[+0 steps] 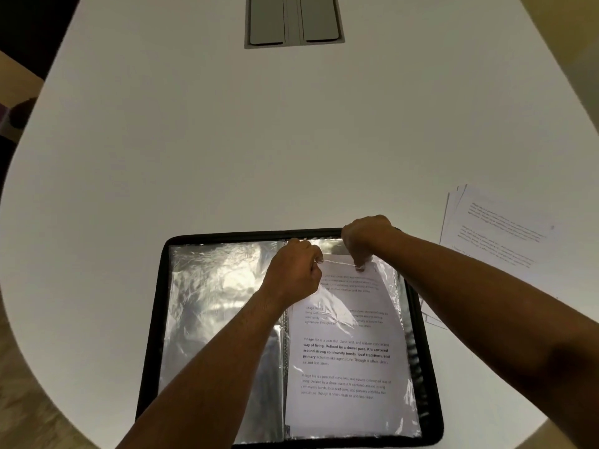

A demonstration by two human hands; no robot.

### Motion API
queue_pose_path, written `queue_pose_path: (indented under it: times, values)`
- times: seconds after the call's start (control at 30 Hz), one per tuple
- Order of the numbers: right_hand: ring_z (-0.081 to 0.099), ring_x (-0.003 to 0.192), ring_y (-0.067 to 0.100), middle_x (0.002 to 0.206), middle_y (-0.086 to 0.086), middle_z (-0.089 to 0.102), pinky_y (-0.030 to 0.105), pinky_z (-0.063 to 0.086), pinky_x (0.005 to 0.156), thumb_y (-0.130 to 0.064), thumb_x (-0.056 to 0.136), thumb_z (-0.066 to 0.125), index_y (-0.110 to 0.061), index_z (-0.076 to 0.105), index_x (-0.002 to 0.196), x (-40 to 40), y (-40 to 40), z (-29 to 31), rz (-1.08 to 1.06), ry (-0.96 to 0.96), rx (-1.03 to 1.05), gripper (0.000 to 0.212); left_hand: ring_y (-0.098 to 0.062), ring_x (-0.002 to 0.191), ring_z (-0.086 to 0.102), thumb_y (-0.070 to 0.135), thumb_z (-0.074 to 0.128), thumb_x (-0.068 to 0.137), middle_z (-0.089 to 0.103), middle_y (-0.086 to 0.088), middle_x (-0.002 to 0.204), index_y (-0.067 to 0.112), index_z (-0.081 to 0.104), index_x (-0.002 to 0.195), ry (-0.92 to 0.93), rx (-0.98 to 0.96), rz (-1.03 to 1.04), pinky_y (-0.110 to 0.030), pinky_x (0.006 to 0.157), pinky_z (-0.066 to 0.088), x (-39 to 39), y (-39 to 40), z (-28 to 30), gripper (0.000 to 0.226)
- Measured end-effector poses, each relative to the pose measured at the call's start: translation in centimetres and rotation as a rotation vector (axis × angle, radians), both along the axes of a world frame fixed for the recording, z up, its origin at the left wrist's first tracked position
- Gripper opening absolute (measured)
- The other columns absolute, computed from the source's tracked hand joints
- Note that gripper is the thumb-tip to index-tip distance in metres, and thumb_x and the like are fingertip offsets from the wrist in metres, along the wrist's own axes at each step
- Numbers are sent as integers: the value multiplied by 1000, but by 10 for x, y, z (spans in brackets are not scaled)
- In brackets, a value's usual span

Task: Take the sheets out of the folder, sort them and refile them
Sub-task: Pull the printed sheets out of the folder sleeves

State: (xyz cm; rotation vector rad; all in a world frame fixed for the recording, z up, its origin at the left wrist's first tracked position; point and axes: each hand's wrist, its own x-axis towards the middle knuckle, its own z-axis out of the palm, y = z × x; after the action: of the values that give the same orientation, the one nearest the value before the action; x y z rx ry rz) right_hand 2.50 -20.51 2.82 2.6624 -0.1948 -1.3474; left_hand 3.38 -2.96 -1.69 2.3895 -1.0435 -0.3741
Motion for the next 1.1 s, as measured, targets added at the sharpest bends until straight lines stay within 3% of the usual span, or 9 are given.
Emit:
queue_pose_path:
  times: [0.13,0.3,0.47,0.6,0.8,0.83,0.9,0.97,1.1]
  values:
    - [59,107,24,120,2,60,38,47,82,-36,80,76,-16,55,127,8,-8,2,-73,-37,52,56,-14,91,51,11,58,81,65,4,88,16,68,92,-2,-16,-9,-28,71,46,0,-2,1,16]
    - [65,86,22,79,-2,62,38,55,90,-43,77,76,-10,69,113,52,-41,17,-171,-62,167,50,-13,90,54,11,58,82,66,3,90,15,69,94,-3,-53,-17,-27,70,48,-2,-6,2,16]
    - [55,56,10,48,-8,58,19,47,46,-24,93,64,-3,60,127,76,-62,98,-403,-225,280,40,-12,95,55,13,58,83,67,5,97,15,67,104,28,-93,-40,-28,76,50,-7,-11,3,23]
    - [63,66,15,92,10,69,32,57,74,-19,90,68,-4,69,113,74,-81,155,-488,-584,379,27,-10,99,54,15,58,87,66,6,102,17,65,108,47,-88,-30,-25,79,47,-9,-13,2,22]
    - [56,60,9,91,8,62,7,36,35,-26,90,68,-17,67,99,29,-110,215,-584,-1063,456,12,-10,103,54,17,58,87,66,7,103,18,65,106,65,-77,-28,-27,85,47,-12,-15,2,21]
    - [54,61,9,93,8,61,7,40,39,-29,91,67,-18,67,101,21,-118,218,-601,-1107,481,14,-10,103,54,17,58,87,66,7,104,19,65,106,68,-72,-29,-26,86,46,-13,-16,2,21]
    - [61,73,16,98,11,63,21,58,70,-30,90,67,-15,68,106,6,-136,220,-665,-1154,572,22,-11,104,54,17,58,87,66,7,105,18,66,106,75,-65,-30,-26,88,45,-13,-19,2,20]
    - [66,87,25,102,15,67,38,57,90,-28,90,67,-12,69,108,-9,-158,215,-724,-1168,639,24,-12,105,55,16,59,87,66,6,105,18,66,105,80,-62,-32,-27,87,46,-13,-22,0,20]
    - [65,78,16,90,6,68,29,59,82,-34,81,74,-17,72,93,-45,-205,199,-866,-1121,739,21,-12,108,55,20,61,88,66,6,108,19,67,107,96,-36,-15,-23,86,42,-14,-28,-5,20]
